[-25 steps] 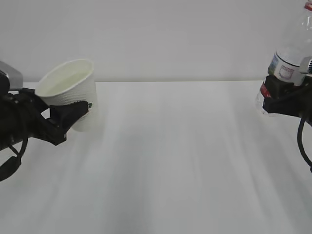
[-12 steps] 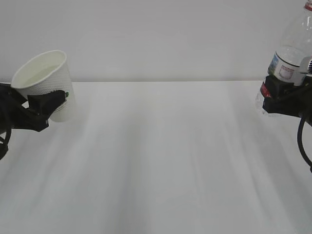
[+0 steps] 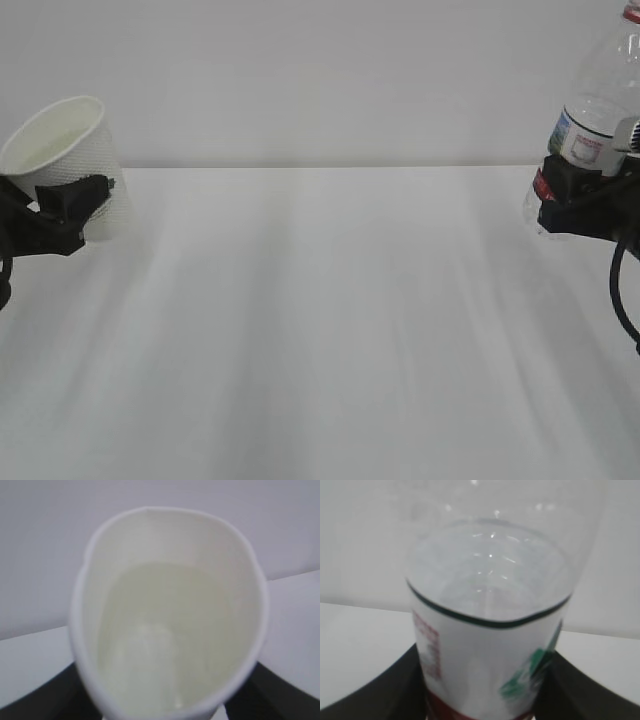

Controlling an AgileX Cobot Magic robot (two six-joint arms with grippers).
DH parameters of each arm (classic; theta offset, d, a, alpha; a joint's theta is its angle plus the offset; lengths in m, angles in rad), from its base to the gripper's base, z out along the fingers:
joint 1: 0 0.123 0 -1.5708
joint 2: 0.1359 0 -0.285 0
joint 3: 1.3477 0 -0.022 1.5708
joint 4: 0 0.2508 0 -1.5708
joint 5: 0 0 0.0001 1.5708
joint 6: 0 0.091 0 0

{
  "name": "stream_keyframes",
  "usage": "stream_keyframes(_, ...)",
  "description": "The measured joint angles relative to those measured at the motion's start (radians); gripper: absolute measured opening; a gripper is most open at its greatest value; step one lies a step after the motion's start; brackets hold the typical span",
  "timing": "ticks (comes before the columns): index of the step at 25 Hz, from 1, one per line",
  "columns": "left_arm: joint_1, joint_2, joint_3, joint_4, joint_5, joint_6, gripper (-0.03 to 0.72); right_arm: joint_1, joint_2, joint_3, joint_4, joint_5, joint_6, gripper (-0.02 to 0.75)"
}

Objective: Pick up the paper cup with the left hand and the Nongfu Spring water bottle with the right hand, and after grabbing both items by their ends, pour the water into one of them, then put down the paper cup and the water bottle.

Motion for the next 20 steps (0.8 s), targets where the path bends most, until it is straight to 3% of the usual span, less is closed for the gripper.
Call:
stream_keyframes(15,0.002,0.172,0.0,-0.173,-0.13,0.04,0.47,0.0,0.0,0.0,-0.002,0.002,0.0,0.411)
stream_keyframes(20,0.037,0.192,0.0,-0.208,-0.139,0.051,0.469,0.0,0.0,0.0,-0.002,0.003,0.0,0.411)
